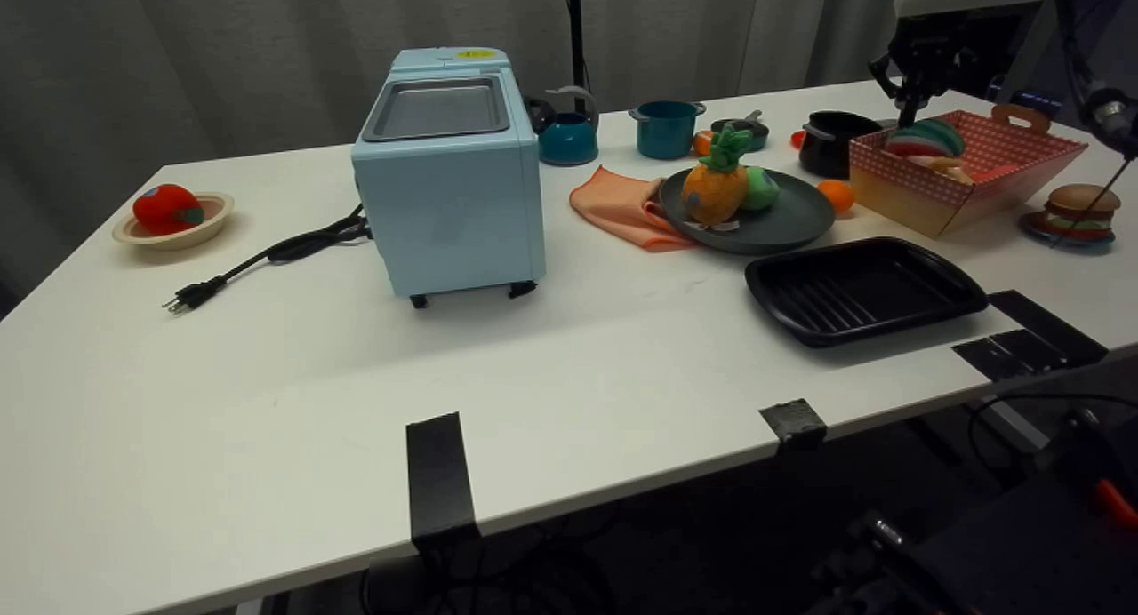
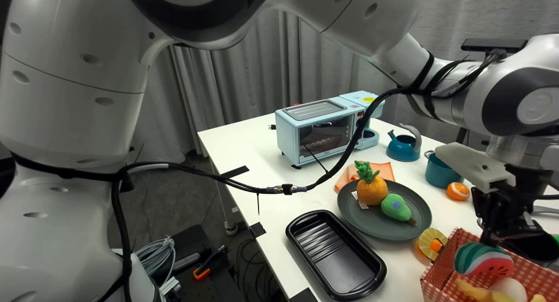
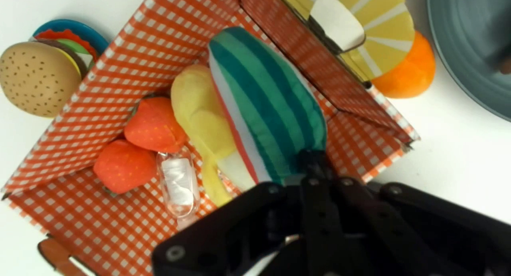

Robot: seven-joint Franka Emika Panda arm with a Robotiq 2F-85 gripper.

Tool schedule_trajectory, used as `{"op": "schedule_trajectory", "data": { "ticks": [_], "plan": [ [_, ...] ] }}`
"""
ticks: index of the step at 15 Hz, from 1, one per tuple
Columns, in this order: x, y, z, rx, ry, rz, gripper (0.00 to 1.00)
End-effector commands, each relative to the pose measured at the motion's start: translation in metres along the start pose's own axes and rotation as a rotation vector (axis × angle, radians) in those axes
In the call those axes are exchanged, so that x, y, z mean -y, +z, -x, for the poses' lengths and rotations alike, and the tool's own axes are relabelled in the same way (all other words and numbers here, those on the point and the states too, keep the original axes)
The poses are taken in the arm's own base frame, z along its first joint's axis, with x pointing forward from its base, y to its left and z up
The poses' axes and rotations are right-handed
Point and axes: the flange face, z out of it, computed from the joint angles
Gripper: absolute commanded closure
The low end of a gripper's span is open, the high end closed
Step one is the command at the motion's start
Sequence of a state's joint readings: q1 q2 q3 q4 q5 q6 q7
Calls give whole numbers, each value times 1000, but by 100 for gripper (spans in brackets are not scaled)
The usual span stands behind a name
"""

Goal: Remove the pear plush toy from the table and place it on the grey plate, remove the pineapple toy then watermelon toy from the basket and place them on the grey plate

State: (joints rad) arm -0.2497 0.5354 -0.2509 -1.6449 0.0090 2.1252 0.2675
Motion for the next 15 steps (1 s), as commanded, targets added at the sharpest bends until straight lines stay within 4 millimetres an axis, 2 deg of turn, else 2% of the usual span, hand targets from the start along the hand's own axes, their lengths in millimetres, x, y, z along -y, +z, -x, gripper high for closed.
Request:
{"op": "schedule_trajectory", "data": {
  "ticks": [1, 5, 8, 12, 15],
  "plan": [
    [-8, -38, -5, -43, 21, -88, 100],
    [-2, -77, 4, -86, -2, -165, 100],
    [11, -107, 15, -122, -41, -226, 100],
    [45, -135, 39, -154, -98, -277, 100],
    [76, -141, 63, -166, -158, -281, 100]
  ]
}}
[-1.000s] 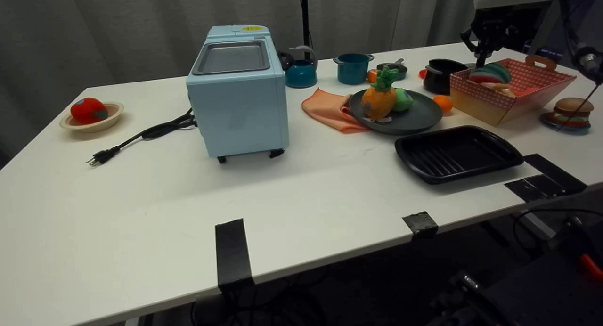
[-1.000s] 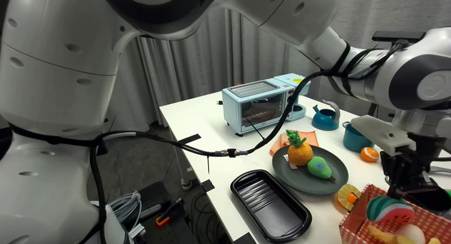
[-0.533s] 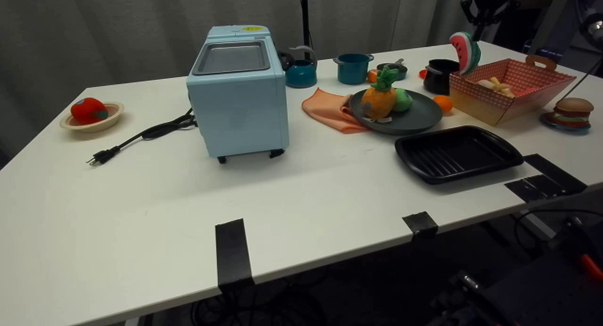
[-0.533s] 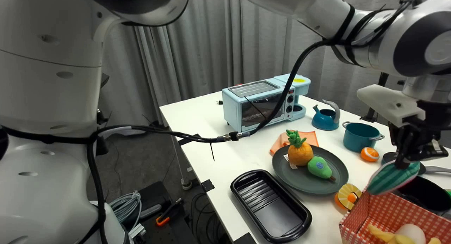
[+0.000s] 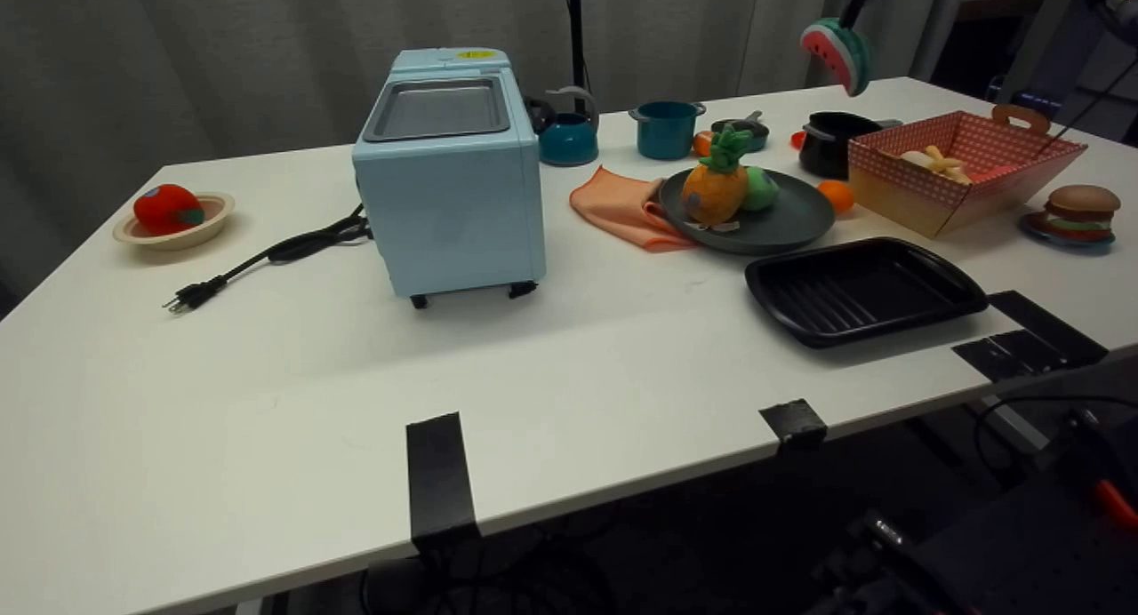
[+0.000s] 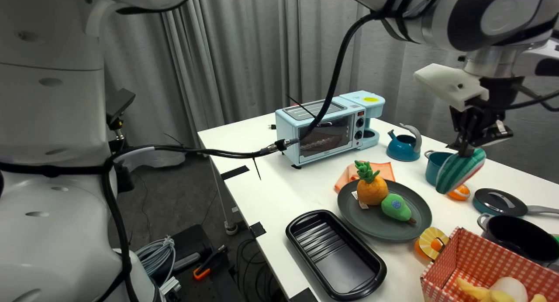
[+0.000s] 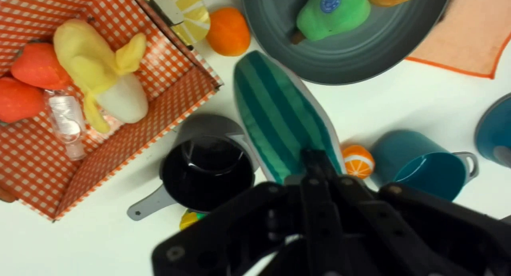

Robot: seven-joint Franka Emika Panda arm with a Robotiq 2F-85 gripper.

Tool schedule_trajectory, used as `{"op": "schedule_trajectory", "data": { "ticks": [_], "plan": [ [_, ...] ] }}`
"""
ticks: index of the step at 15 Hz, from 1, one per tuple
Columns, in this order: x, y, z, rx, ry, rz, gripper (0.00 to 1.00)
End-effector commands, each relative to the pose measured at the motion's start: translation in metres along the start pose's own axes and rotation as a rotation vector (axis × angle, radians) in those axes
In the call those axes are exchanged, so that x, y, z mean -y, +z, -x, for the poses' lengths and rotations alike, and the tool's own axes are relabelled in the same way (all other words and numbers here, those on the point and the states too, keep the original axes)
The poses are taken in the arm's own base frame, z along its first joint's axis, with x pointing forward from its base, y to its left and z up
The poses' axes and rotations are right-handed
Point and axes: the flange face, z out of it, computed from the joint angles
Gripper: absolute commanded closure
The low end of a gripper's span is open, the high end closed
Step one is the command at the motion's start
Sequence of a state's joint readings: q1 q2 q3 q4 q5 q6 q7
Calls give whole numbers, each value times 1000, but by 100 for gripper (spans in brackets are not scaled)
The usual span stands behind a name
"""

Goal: Remove the pear plush toy from the table and place it on the grey plate, remove the pineapple toy then watermelon toy from the basket and place them on the grey plate

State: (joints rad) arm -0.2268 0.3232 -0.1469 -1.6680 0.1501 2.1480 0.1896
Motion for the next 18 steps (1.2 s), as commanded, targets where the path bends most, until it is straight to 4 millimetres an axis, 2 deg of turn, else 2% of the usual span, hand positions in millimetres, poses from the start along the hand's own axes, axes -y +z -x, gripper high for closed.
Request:
{"op": "schedule_trajectory", "data": {
  "ticks": [1, 4, 7, 13, 18],
  "plan": [
    [33, -1, 30, -15, -69, -33, 100],
    [59, 14, 51, -21, -106, -28, 100],
    [73, 40, 66, -17, -137, 1, 100],
    [81, 79, 83, -20, -143, 68, 100],
    [86, 98, 88, -14, -150, 111, 100]
  ]
}}
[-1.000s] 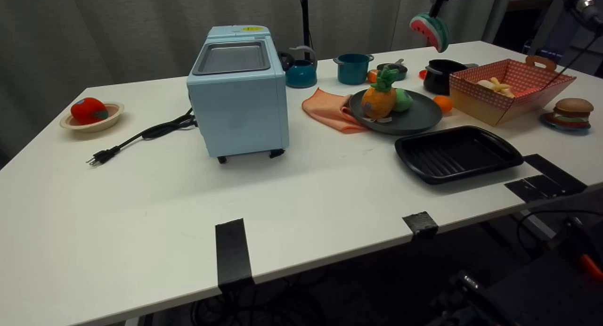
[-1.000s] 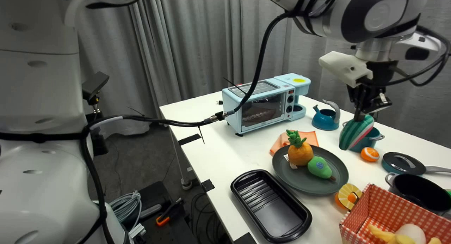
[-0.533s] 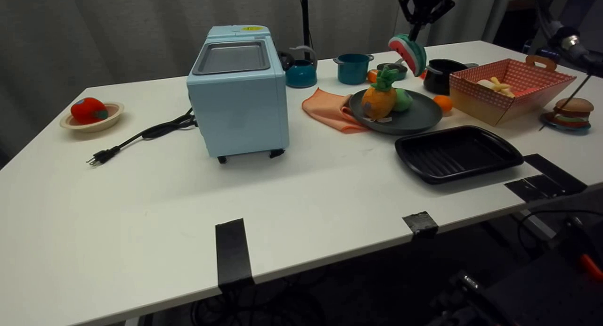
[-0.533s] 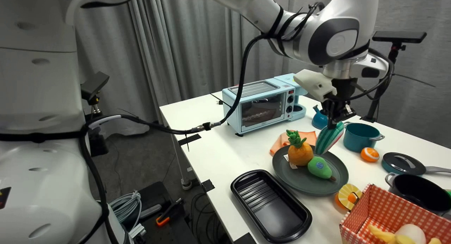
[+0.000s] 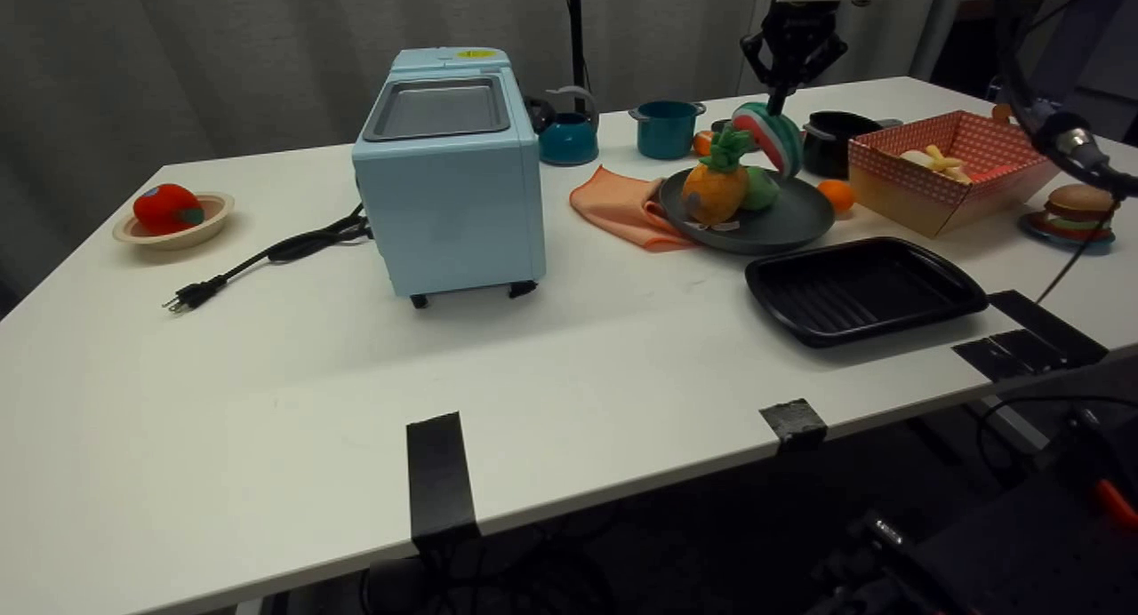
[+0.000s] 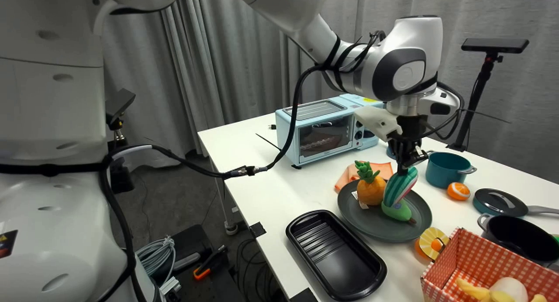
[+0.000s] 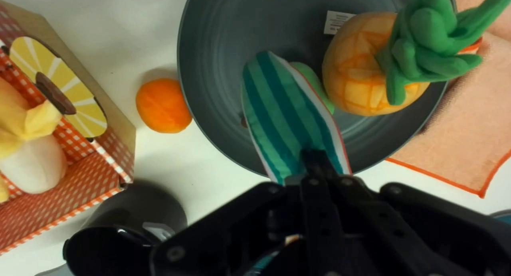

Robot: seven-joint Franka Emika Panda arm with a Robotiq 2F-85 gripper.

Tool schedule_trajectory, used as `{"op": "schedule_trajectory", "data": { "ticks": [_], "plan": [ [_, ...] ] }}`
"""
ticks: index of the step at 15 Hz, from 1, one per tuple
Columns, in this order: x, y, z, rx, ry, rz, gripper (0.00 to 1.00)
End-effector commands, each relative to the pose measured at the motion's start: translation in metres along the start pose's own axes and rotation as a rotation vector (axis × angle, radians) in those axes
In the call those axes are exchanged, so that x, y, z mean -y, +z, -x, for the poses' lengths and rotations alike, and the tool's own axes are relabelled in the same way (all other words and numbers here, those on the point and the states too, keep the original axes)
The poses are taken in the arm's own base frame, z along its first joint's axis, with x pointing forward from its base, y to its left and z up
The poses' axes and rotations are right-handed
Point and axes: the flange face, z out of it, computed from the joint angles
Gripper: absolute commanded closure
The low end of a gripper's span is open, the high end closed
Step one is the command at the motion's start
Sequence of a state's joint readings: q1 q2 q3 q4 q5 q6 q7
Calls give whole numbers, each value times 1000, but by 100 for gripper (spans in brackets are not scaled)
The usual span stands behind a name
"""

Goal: Remove the pear plush toy from the table and place it on the grey plate, remove the pineapple toy then watermelon toy from the basket and place them on the grey plate

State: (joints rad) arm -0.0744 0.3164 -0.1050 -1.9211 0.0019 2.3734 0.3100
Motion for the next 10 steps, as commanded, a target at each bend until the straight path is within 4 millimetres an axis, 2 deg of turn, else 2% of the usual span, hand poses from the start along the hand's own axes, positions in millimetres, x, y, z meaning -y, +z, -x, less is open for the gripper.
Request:
{"op": "schedule_trajectory", "data": {
  "ticks": [1, 2, 3, 10],
  "plan": [
    [4, 7, 3, -21, -14, 33, 100],
    [5, 9, 5, -22, -24, 38, 74],
    [6, 9, 6, -22, -34, 42, 73],
    [2, 9, 7, -19, -57, 54, 22]
  ]
}}
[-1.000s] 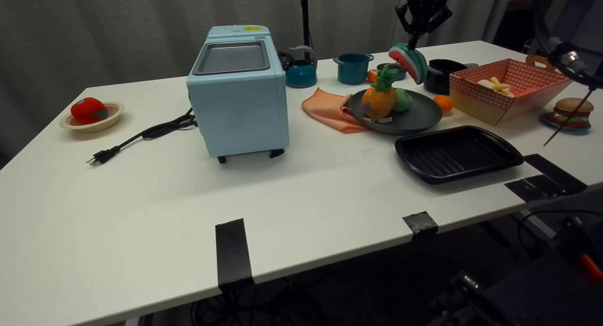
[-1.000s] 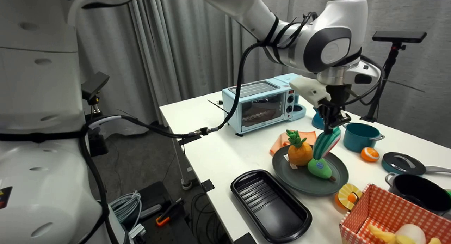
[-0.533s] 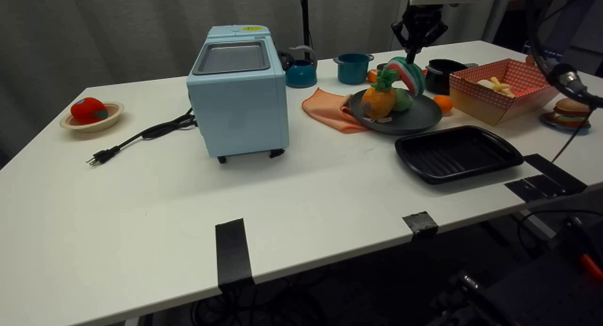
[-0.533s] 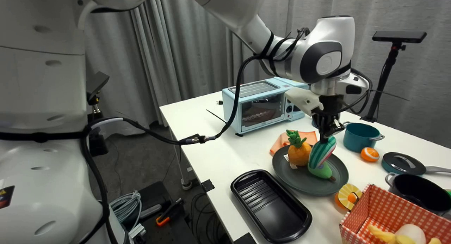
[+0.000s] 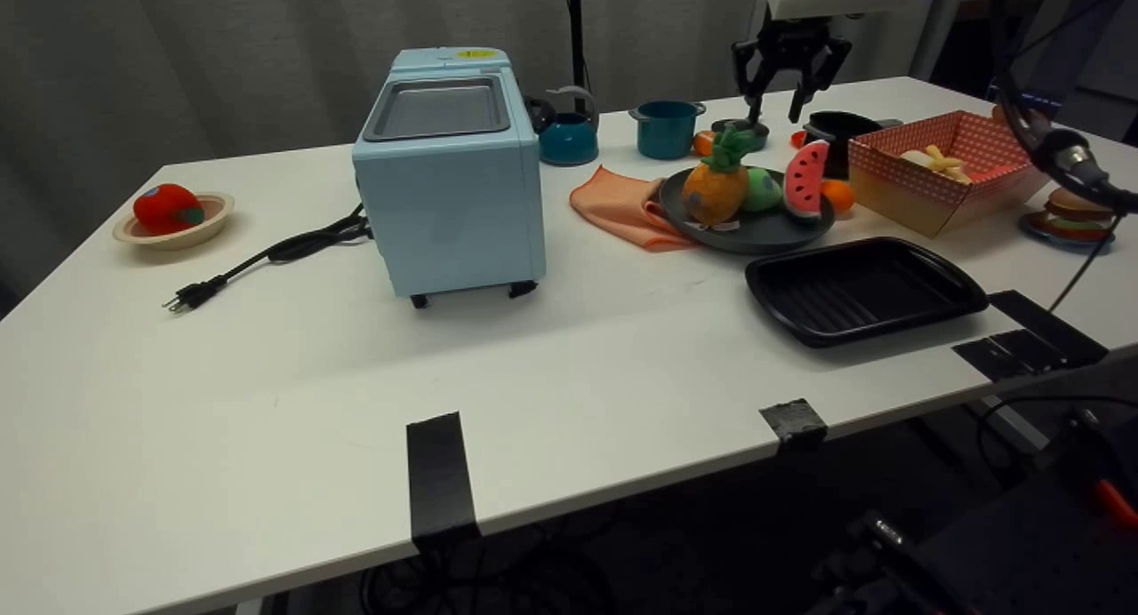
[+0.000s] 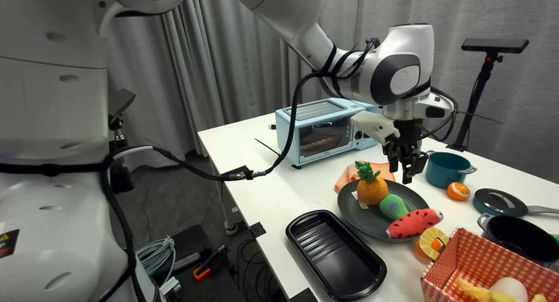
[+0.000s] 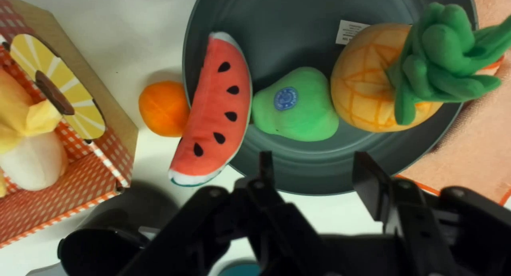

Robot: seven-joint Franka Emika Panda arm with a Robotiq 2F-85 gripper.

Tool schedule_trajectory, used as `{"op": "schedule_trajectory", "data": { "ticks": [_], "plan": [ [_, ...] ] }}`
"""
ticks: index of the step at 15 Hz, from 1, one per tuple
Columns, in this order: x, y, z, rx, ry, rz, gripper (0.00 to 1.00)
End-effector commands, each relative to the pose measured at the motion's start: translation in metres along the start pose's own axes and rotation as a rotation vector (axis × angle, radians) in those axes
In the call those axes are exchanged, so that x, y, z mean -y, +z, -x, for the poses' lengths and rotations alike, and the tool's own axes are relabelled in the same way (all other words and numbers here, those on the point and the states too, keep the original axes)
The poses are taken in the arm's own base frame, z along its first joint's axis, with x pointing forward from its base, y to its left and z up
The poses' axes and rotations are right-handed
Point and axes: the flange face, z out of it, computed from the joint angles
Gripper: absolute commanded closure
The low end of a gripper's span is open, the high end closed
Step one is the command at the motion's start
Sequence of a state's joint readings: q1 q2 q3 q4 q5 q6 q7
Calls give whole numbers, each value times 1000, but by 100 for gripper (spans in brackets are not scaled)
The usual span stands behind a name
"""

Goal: Remove the pear plush toy from the table and place it on the grey plate, remove the pineapple toy then watermelon toy from the basket and place them on the grey plate

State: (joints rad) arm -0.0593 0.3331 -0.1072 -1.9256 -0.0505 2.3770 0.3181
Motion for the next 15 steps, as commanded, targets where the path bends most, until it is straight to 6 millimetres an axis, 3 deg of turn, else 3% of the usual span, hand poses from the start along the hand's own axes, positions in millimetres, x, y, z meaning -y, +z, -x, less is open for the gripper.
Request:
{"op": "schedule_trajectory", "data": {
  "ticks": [1, 3, 15],
  "plan": [
    [-8, -4, 1, -23, -10, 12, 13],
    [-14, -8, 0, -24, -4, 10, 1],
    [-58, -48, -8, -60, 14, -11, 0]
  ]
}}
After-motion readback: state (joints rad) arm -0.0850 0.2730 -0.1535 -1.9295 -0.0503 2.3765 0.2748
